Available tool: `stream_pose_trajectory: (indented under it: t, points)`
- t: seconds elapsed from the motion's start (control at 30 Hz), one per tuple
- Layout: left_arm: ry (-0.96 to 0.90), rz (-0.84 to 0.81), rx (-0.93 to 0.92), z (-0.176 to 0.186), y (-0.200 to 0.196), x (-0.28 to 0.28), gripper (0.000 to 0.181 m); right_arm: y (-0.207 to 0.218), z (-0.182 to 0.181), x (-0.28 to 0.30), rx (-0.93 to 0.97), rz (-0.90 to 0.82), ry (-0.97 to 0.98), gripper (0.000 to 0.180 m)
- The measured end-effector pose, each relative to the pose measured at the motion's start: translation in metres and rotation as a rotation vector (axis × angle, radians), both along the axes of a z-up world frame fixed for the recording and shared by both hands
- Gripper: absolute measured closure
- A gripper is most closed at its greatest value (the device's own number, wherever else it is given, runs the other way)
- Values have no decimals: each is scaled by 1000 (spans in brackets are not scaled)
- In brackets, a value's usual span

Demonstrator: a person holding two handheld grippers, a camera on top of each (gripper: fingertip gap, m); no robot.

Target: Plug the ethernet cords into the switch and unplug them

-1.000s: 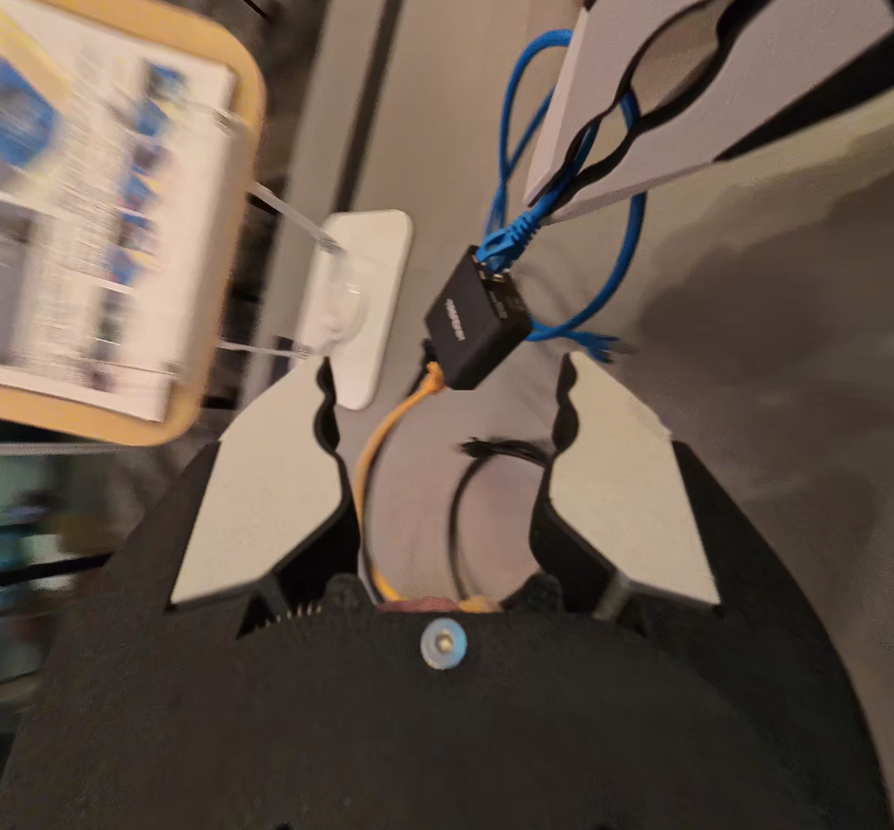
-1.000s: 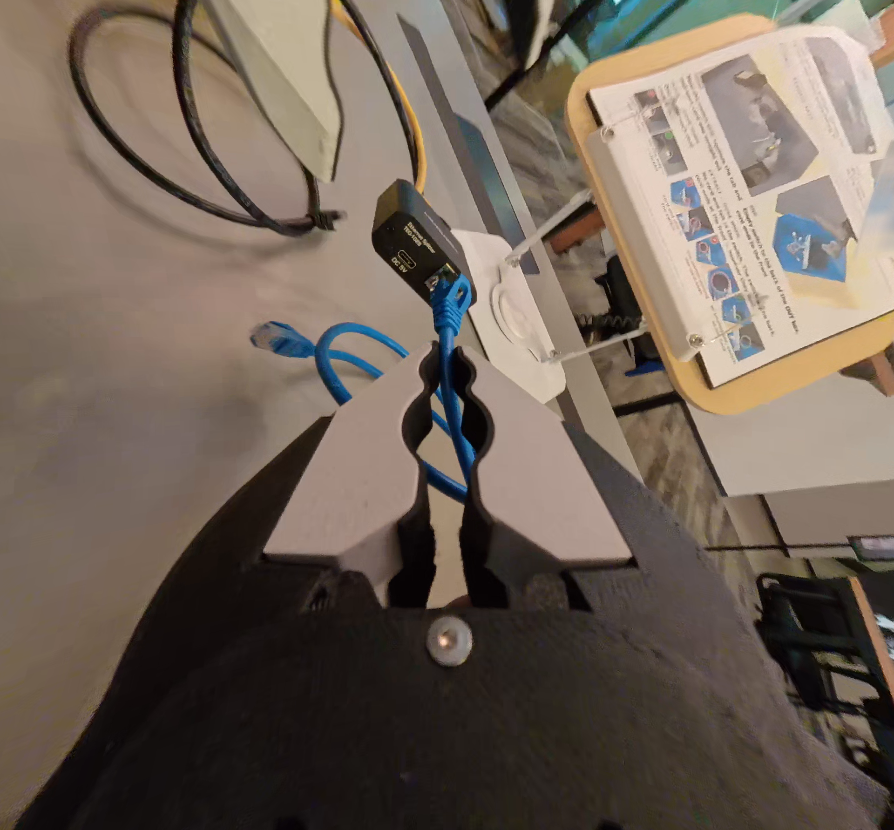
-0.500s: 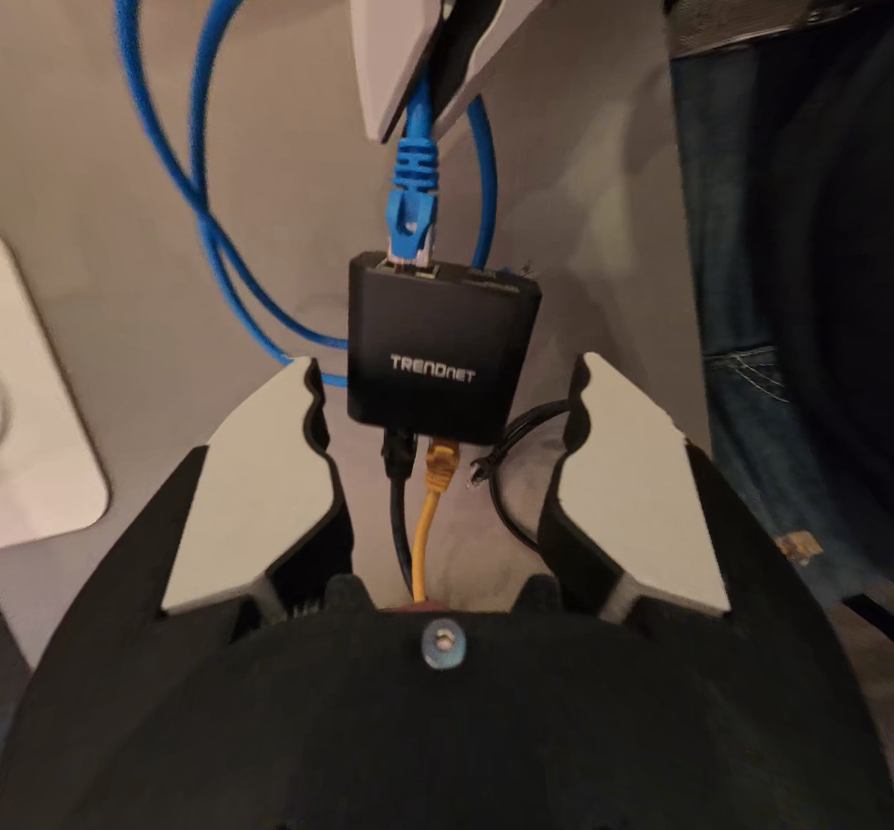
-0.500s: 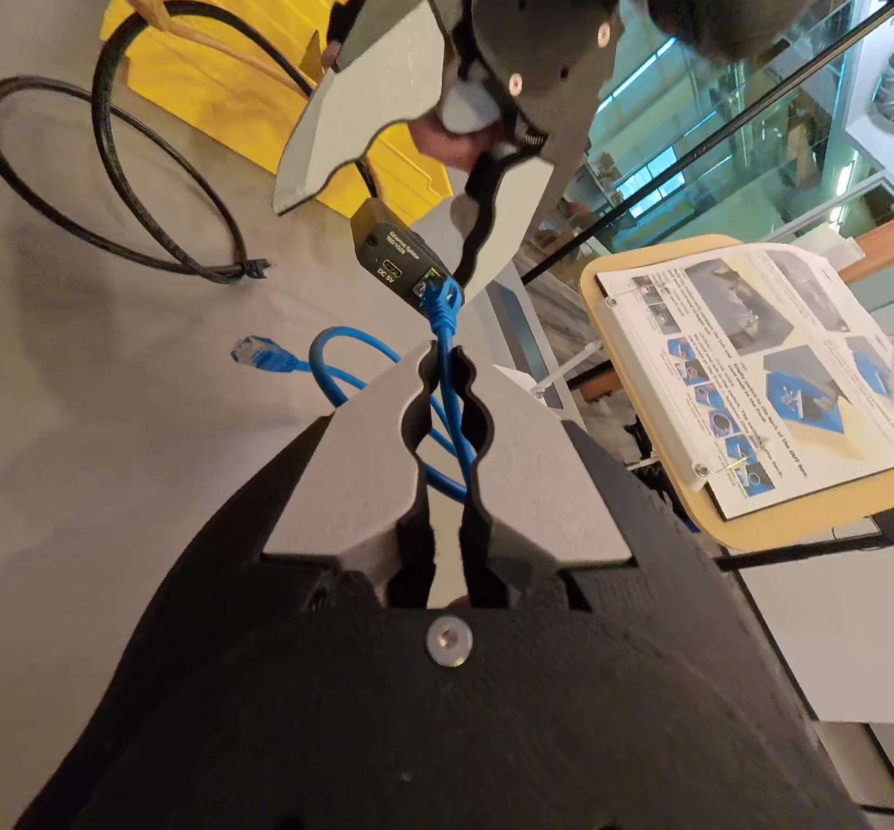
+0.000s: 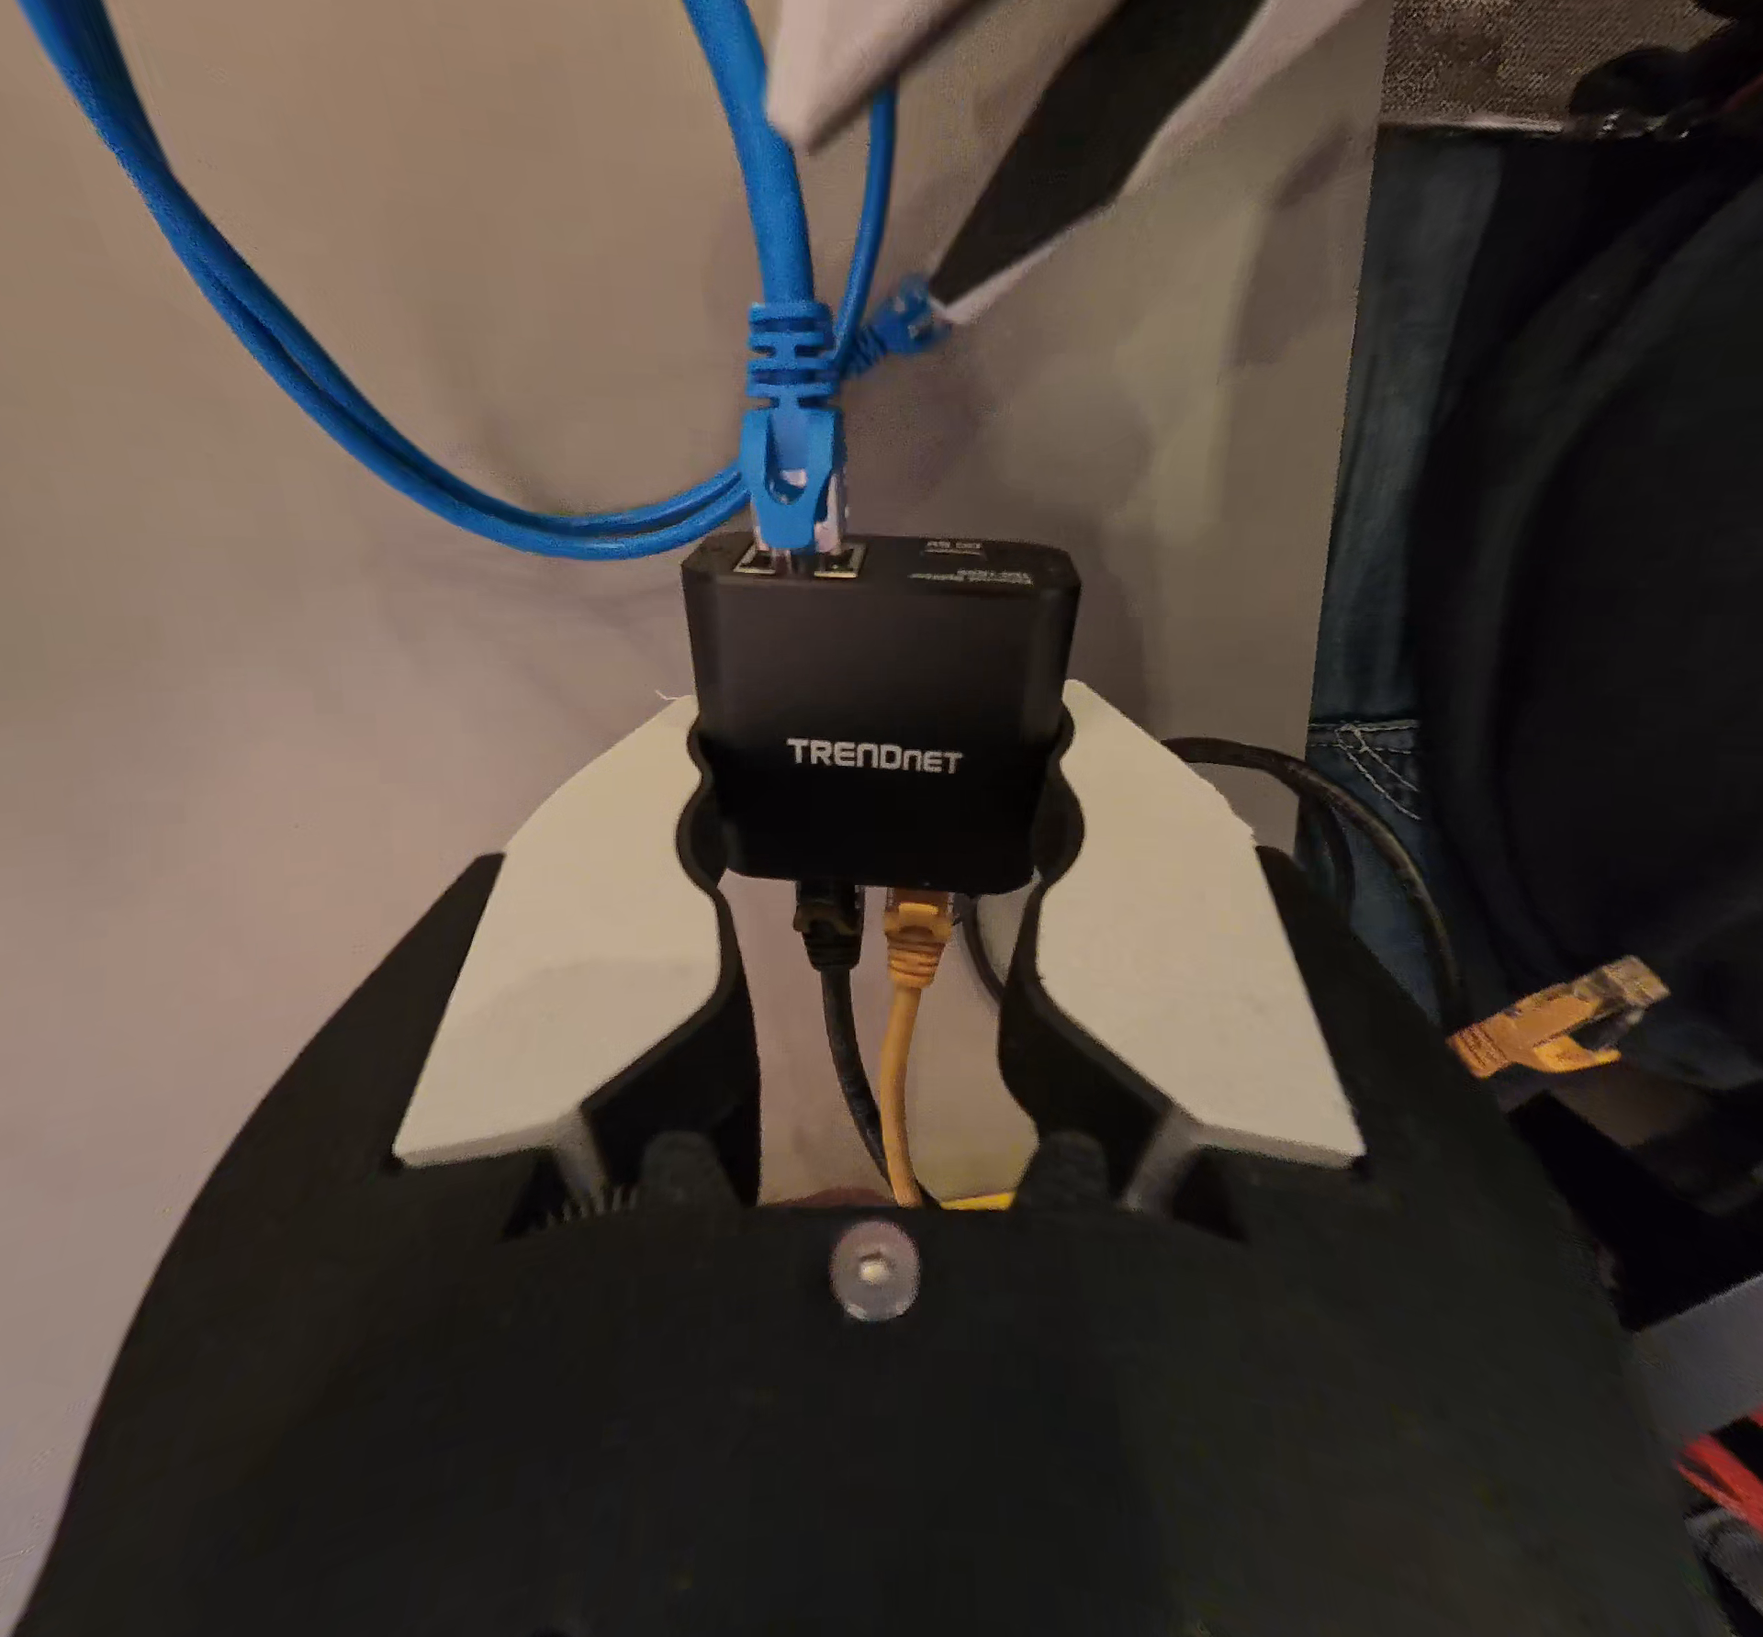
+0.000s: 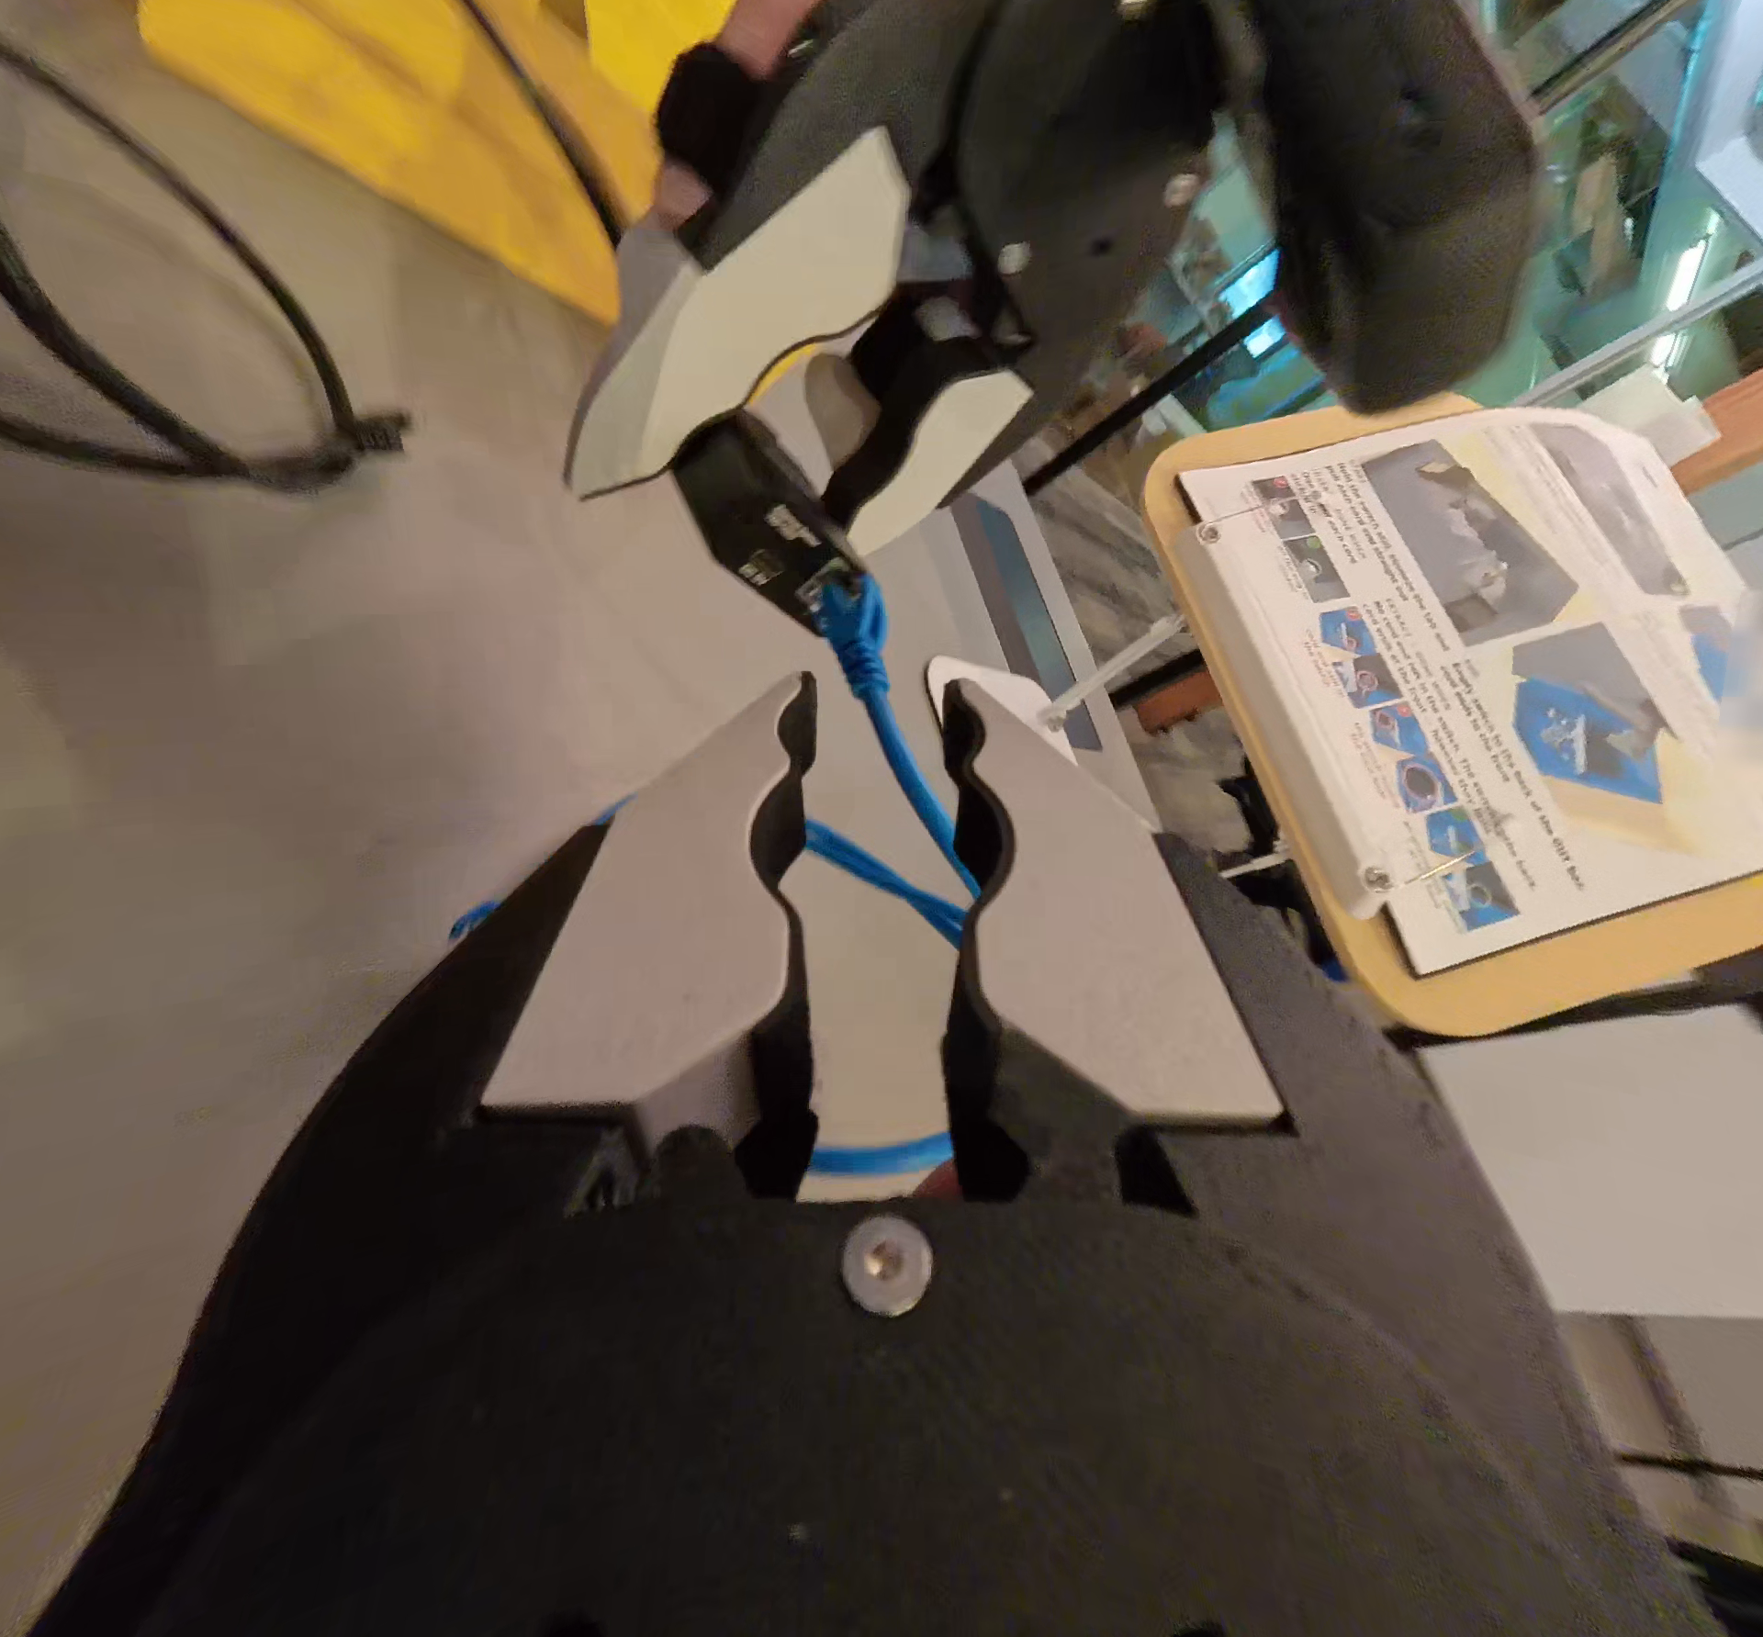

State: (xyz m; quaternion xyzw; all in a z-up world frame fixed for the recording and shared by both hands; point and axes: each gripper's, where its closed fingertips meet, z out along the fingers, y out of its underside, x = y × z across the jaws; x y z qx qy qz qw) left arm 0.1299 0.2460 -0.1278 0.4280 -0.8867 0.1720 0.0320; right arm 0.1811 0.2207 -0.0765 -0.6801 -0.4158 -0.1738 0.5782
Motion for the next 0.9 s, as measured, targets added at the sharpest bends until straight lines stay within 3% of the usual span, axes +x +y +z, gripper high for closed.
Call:
stream_pose_trajectory:
  t: [0.03, 0.2, 0.33, 0.67, 0.9]
  points:
    - [12, 6, -1, 0, 0, 0, 118, 2, -4, -2, -11, -15, -82, 155]
    - [78, 27, 14, 0, 0, -2, 118, 17, -16, -12, -30, -31, -328, 159]
    - [115, 45, 10, 2, 0, -4, 118, 28, -18, -11, -37, -40, -414, 158]
    - [163, 55, -22, 6, -1, -3, 118, 37, -16, -10, -3, -5, -546, 167]
    - [172, 65, -37, 10, 0, -2, 118, 38, -13, -9, -6, -8, -524, 166]
